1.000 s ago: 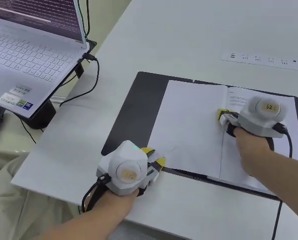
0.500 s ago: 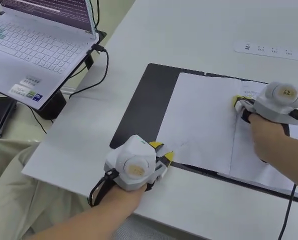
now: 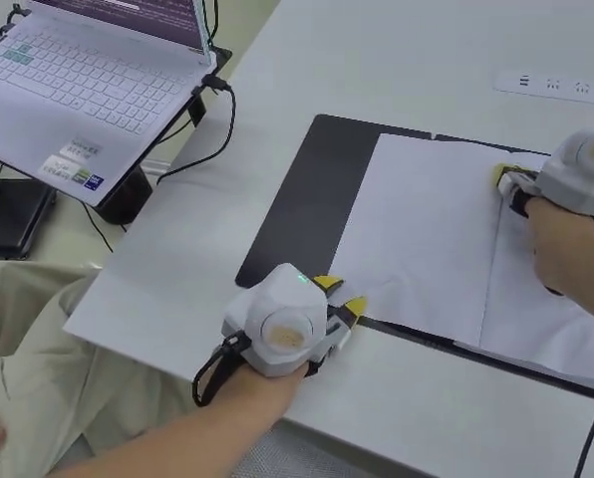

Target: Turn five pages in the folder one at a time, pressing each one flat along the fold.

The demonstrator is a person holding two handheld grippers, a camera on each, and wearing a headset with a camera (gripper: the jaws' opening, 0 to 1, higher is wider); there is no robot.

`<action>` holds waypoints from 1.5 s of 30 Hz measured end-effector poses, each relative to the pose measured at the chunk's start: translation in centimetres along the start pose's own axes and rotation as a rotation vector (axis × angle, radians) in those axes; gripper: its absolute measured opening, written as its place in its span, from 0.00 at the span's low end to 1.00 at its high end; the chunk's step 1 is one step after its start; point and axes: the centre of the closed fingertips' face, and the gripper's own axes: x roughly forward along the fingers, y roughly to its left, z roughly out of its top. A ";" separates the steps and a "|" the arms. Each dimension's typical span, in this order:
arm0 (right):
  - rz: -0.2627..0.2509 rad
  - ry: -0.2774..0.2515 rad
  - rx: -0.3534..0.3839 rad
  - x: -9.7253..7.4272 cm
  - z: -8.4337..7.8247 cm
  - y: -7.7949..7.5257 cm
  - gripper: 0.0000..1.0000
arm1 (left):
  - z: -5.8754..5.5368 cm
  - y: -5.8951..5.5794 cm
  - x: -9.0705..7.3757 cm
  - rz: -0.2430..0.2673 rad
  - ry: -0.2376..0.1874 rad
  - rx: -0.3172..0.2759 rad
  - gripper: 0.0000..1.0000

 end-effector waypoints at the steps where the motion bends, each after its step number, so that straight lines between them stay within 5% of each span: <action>1: 0.000 0.000 -0.001 0.2 0.1 -0.1 0.00 | 0.0 0.0 0.0 0.000 0.000 0.000 0.18; 15: 0.009 0.006 0.004 3.2 1.0 -2.1 0.00 | 0.0 -0.1 0.0 0.000 -0.001 0.002 0.18; 28: 0.042 -0.002 0.036 0.8 -0.4 -1.1 0.00 | 0.0 -0.1 -0.1 -0.002 -0.001 0.003 0.18; 41: 0.100 0.016 0.025 -4.2 -2.0 2.2 0.00 | 0.0 0.0 -0.1 -0.006 -0.001 0.004 0.18; 45: 0.105 0.022 0.030 -4.5 -2.4 2.1 0.00 | 0.0 0.1 -0.1 -0.006 -0.002 0.003 0.18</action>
